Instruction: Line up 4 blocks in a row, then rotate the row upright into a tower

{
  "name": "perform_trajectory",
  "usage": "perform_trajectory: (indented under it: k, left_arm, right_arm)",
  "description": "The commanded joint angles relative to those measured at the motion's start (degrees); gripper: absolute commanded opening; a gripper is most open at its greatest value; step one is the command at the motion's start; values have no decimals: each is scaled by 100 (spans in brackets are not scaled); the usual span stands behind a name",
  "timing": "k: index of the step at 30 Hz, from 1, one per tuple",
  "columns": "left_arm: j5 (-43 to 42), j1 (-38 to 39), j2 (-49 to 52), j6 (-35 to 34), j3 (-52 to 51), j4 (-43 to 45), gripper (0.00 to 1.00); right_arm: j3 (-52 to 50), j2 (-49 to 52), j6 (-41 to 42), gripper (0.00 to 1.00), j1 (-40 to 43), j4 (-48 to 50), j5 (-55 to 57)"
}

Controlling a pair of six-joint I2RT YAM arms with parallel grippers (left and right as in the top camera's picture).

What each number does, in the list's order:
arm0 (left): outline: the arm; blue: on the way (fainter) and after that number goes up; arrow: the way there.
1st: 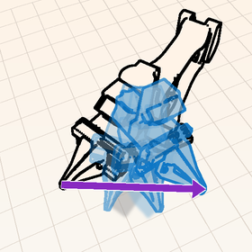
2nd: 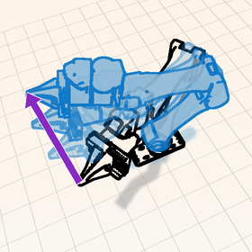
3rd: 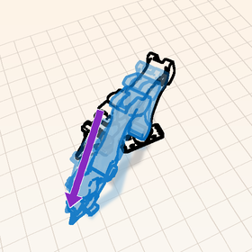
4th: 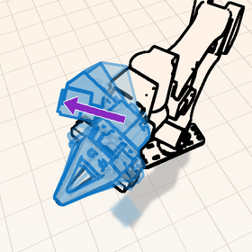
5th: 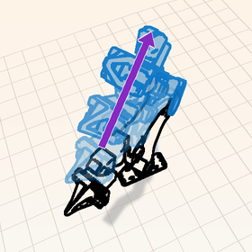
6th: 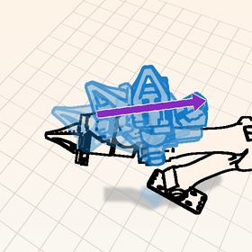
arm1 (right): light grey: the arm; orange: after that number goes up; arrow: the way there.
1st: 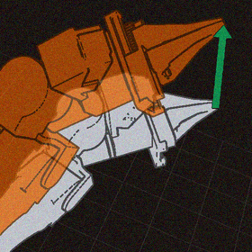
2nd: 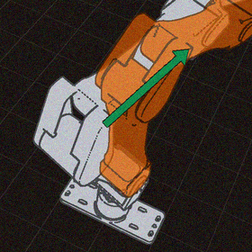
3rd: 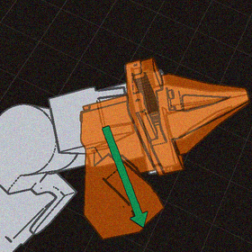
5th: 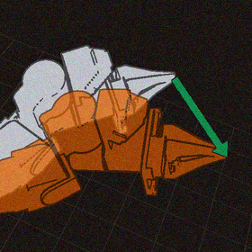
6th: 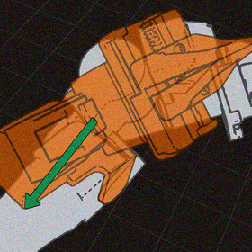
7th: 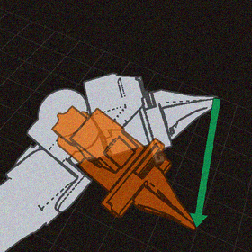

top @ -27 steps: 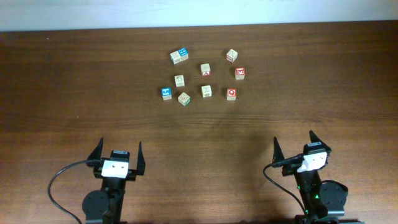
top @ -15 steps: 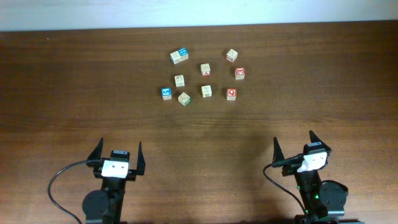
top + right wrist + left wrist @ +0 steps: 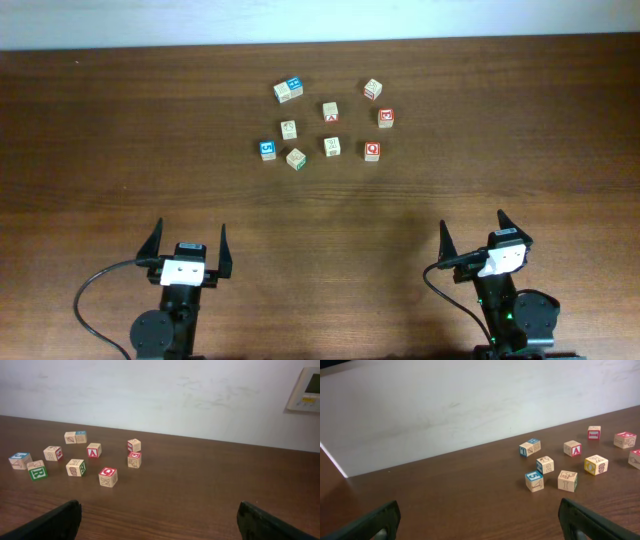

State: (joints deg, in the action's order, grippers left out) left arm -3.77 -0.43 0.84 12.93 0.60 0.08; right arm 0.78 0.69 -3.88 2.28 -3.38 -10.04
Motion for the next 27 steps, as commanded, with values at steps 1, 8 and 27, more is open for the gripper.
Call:
perform_trajectory:
  k: [1,8,27]
  left_arm:
    - [-44,26,-55,-243,-7,345,99]
    - [-422,26,835,-1067,1193,240,99]
    - [-1550,26,9409,-382,9112,-5139,99]
  right_arm:
    - [-24,-33,-17,99,37,144,-111]
    - [1585,1069,-17,99,37,-116,-1394]
    - [12170,12227,2,98,-2367,-6192,-918]
